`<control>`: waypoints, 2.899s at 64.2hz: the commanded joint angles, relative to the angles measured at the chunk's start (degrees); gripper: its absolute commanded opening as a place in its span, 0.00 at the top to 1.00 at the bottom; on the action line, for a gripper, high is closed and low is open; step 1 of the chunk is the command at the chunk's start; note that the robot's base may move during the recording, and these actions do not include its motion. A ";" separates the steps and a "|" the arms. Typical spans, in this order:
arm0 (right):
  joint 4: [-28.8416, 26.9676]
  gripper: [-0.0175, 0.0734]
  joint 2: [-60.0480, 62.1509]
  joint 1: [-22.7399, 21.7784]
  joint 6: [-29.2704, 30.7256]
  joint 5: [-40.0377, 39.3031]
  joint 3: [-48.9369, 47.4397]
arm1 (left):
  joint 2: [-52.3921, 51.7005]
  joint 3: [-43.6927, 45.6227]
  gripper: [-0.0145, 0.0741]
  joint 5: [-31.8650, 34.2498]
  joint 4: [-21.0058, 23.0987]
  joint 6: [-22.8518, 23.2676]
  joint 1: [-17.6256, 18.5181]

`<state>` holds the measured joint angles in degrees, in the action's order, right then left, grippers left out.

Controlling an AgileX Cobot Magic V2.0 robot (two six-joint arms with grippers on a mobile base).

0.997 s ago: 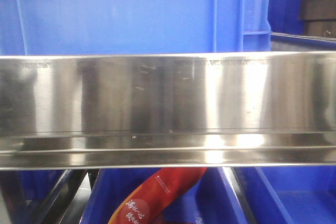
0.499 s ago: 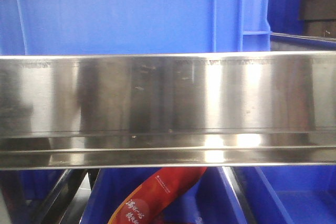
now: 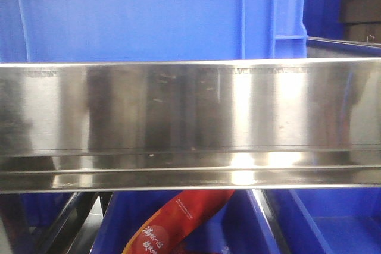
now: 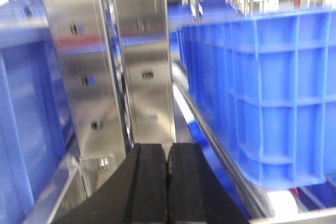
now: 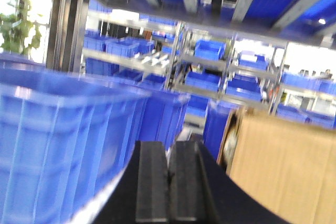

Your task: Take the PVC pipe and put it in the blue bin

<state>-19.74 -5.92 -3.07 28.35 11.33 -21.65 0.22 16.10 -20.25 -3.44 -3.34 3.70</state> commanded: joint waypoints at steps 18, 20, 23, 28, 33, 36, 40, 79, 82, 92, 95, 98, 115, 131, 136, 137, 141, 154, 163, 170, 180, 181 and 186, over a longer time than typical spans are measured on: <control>0.44 0.99 1.13 -0.19 -0.23 -1.86 2.49 | -0.22 -0.33 0.96 2.79 0.20 0.33 -0.15; 0.44 0.99 1.13 -0.19 -0.23 -1.86 2.49 | -0.22 -0.33 0.96 2.98 0.20 0.33 -0.15; 0.44 0.99 1.13 -0.19 -0.23 -1.86 2.49 | -0.22 -0.33 0.96 3.06 0.20 0.33 -0.15; 0.44 0.99 1.13 -0.19 -0.23 -1.86 2.49 | -0.22 -0.33 0.96 3.06 0.20 0.33 -0.15; 0.44 0.99 1.13 -0.19 -0.23 -1.86 2.49 | -0.22 -0.33 0.96 3.06 0.20 0.33 -0.15; 0.44 0.99 1.13 -0.19 -0.23 -1.86 2.49 | -0.22 -0.33 0.96 3.06 0.20 0.33 -0.15; 0.44 0.99 1.13 -0.19 -0.23 -1.86 2.49 | -0.22 -0.33 0.96 3.06 0.20 0.33 -0.15; 0.44 0.99 1.13 -0.19 -0.23 -1.86 2.49 | -0.22 -0.33 0.96 3.06 0.20 0.33 -0.15; 0.44 0.99 1.13 -0.19 -0.23 -1.86 2.49 | -0.22 -0.33 0.96 3.06 0.20 0.33 -0.15; 0.44 0.99 1.13 -0.19 -0.23 -1.86 2.49 | -0.22 -0.33 0.96 3.06 0.20 0.33 -0.15; 0.44 0.99 1.13 -0.19 -0.23 -1.86 2.49 | -0.22 -0.33 0.96 3.06 0.20 0.33 -0.15; 0.44 0.99 1.13 -0.19 -0.23 -1.86 2.49 | -0.22 -0.33 0.96 3.06 0.20 0.33 -0.15; 0.44 0.99 1.13 -0.19 -0.23 -1.86 2.49 | -0.22 -0.33 0.96 3.06 1.71 0.33 -0.15; 0.44 0.99 1.13 -0.19 -0.23 -1.86 2.49 | -0.22 -3.07 0.96 11.36 1.44 0.33 -0.58; 0.44 0.99 1.13 -0.19 -0.23 -1.86 2.49 | -0.22 -5.60 0.96 17.81 1.44 0.33 -1.17; 0.44 0.99 1.13 -0.19 -0.23 -1.86 2.49 | -0.22 -6.00 0.96 19.16 1.44 0.33 -1.48; 0.44 0.99 1.13 -0.19 -0.23 -1.86 2.49 | -0.22 -7.44 0.96 21.36 1.44 0.33 -2.23; 0.44 0.99 1.13 -0.19 -0.23 -1.86 2.49 | -0.22 -9.74 0.96 21.83 3.44 0.33 -6.08; 0.44 0.99 1.13 -0.19 -0.23 -1.86 2.49 | -0.22 -10.20 0.96 21.83 3.44 0.33 -7.46; 0.44 0.99 1.13 -0.19 -0.23 -1.86 2.49 | -0.22 -12.09 0.96 22.81 3.44 0.33 -7.55; 0.44 0.99 1.13 -0.19 -0.23 -1.86 2.49 | -0.22 -15.09 0.96 25.57 3.44 0.33 -7.55; 0.44 0.99 1.13 -0.19 -0.23 -1.86 2.49 | -0.22 -15.45 0.96 26.07 3.44 0.33 -7.55; 0.44 0.99 1.13 -0.19 -0.23 -1.86 2.49 | -0.22 -16.10 0.96 29.24 3.44 0.33 -7.55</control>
<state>-19.63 -5.05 -3.07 28.21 10.85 -19.33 0.22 0.50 4.44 0.00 -3.34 -3.78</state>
